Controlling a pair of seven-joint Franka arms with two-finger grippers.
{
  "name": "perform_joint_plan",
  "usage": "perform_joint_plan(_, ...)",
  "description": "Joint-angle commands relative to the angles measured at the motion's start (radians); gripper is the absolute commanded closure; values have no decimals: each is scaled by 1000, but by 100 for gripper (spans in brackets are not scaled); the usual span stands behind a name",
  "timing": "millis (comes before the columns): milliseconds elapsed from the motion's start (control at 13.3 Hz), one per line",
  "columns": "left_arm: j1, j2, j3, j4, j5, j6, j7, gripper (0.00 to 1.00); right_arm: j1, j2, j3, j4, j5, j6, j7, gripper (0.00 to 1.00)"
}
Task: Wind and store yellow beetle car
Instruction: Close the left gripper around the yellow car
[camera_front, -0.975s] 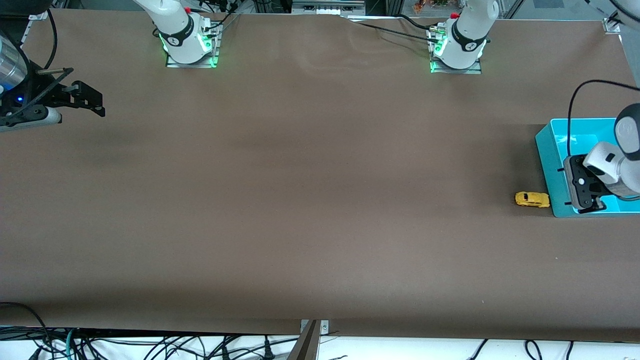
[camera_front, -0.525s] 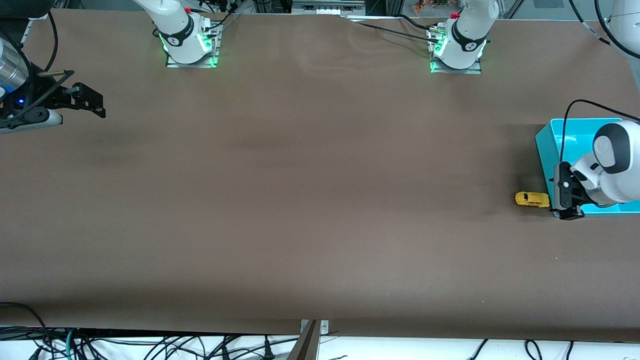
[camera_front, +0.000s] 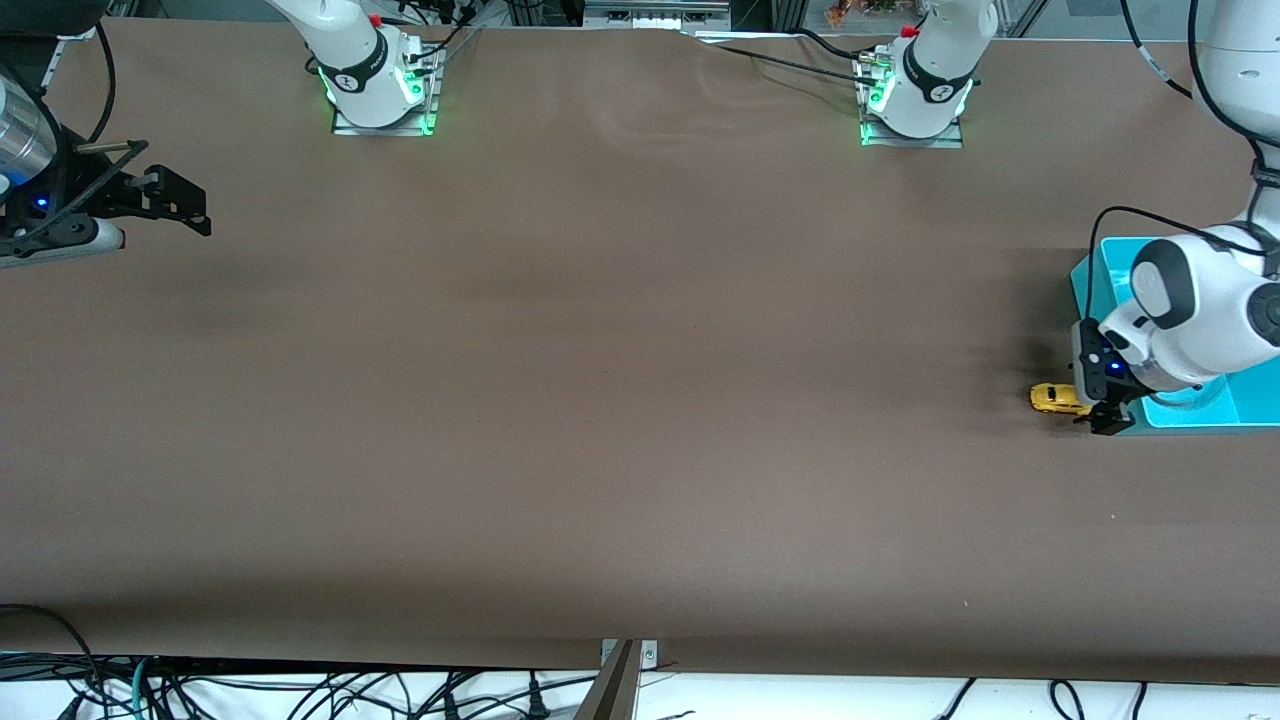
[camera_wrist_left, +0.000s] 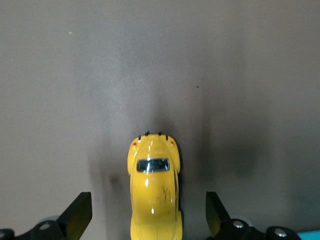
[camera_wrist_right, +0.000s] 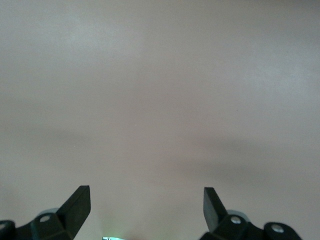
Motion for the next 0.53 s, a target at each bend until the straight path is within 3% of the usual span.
perform_joint_plan(0, 14, 20, -10, -21, -31, 50, 45, 0, 2, 8, -1, 28, -6, -26, 12, 0)
perform_joint_plan(75, 12, 35, -10, -20, -31, 53, 45, 0, 2, 8, -1, 28, -6, -26, 12, 0)
perform_joint_plan(150, 14, 41, -10, -21, -30, 54, 45, 8, 2, 8, -1, 28, -6, -26, 12, 0)
perform_joint_plan(300, 15, 35, -10, -18, -30, 52, 48, 58, 0, 8, -3, 27, -8, -28, 12, 0)
perform_joint_plan(375, 15, 25, -10, -17, -30, 49, 53, 69, 0, 9, -3, 25, -8, -28, 12, 0)
perform_joint_plan(450, 14, 12, -10, -12, -25, 44, 53, 74, 0, 11, -3, 25, -8, -28, 12, 0)
